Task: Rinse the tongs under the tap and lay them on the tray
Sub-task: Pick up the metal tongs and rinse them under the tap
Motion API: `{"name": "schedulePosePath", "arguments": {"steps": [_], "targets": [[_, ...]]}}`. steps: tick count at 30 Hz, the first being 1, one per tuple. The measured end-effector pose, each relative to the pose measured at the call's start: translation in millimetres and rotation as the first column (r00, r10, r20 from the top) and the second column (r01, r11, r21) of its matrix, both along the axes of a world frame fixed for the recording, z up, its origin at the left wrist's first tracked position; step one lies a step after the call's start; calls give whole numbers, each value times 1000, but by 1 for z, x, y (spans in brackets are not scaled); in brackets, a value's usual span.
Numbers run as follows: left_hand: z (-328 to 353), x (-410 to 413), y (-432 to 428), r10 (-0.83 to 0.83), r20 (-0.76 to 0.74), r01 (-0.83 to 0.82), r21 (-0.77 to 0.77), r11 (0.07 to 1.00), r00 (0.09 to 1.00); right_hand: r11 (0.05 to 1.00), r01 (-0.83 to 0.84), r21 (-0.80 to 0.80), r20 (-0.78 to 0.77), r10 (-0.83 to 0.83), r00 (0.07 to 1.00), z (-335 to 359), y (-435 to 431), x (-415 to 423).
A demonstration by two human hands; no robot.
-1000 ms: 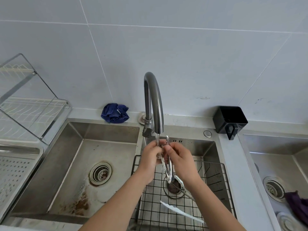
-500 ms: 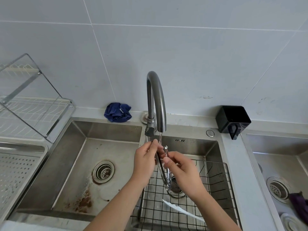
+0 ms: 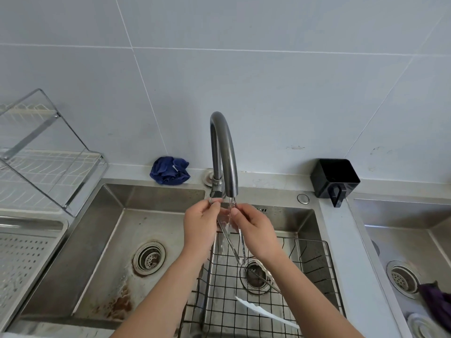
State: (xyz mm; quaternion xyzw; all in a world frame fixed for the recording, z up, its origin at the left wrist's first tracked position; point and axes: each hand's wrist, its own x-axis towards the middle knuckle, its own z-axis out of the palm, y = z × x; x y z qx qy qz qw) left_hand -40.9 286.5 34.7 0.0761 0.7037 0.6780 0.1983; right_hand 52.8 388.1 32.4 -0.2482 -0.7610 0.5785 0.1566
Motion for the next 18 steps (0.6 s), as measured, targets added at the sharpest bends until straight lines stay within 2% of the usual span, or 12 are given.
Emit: {"name": "schedulePosePath", "arguments": {"steps": [3,6,8,10,11,13,14,15,16,18], "targets": [[2,-7,-7,52,-29,-53,-26,998,998,999,-34,15,0,34,999,1,-4,-13],[5,-10,-13,104,-21,-104,11,995,994,995,-78,62,46,76,996,0,-9,-24],[5,-11,-15,139,39,-140,34,990,990,988,-91,124,82,81,993,-5,-11,-29],[6,-11,-16,166,164,-183,92,979,972,970,-151,191,156,122,980,-10,-11,-29],[6,-9,-17,157,207,-182,111,977,966,971,-195,139,183,168,969,-15,-10,-26],[1,-6,-21,71,178,-87,81,993,981,956,-242,-168,148,267,952,-25,-8,-16],[-5,-2,-26,5,124,-9,27,1000,992,922,-237,-306,126,285,950,-30,-6,-9],[-13,1,-32,-73,45,76,-66,995,996,905,-215,-367,128,278,952,-35,-5,-2],[-23,5,-39,-169,-68,151,-217,964,983,917,-180,-357,161,250,955,-41,-3,7],[-49,12,-56,-394,-302,158,-583,797,868,971,-122,-203,259,174,950,-59,-2,28]]}}
